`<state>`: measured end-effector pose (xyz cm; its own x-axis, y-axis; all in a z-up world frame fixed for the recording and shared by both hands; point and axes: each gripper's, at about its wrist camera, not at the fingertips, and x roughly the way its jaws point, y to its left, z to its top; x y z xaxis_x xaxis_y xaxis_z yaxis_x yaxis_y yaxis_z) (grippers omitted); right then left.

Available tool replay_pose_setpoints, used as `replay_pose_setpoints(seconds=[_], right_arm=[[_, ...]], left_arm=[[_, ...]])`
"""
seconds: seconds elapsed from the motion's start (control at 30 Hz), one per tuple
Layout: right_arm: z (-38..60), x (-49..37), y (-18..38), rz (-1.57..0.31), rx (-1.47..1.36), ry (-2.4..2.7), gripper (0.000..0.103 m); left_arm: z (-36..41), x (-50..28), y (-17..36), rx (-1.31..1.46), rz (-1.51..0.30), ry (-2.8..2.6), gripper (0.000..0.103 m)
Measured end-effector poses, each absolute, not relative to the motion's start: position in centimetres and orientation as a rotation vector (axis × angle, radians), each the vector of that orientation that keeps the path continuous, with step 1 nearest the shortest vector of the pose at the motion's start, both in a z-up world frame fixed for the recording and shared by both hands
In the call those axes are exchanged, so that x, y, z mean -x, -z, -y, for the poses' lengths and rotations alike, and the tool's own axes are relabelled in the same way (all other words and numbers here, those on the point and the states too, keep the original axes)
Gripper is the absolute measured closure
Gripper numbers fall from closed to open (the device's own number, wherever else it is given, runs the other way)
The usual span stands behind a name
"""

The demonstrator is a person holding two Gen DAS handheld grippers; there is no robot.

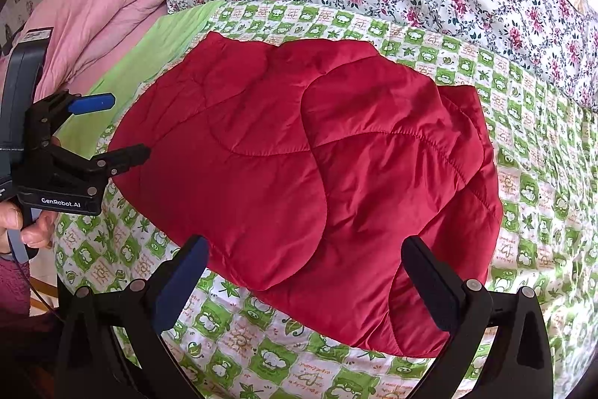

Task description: Fold large clothes

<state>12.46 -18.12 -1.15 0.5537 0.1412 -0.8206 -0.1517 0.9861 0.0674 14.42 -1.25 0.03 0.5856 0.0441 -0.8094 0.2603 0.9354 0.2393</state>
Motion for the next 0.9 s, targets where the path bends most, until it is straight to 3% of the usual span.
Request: replay_pose_setpoints(seconds=[0.9], right_arm=[[18.12, -12.36, 0.83, -0.961, 0.015, -0.17, 0.0]], left_arm=[[1.6, -14.49, -0.33, -0.365, -0.929, 0.121, 0.0]])
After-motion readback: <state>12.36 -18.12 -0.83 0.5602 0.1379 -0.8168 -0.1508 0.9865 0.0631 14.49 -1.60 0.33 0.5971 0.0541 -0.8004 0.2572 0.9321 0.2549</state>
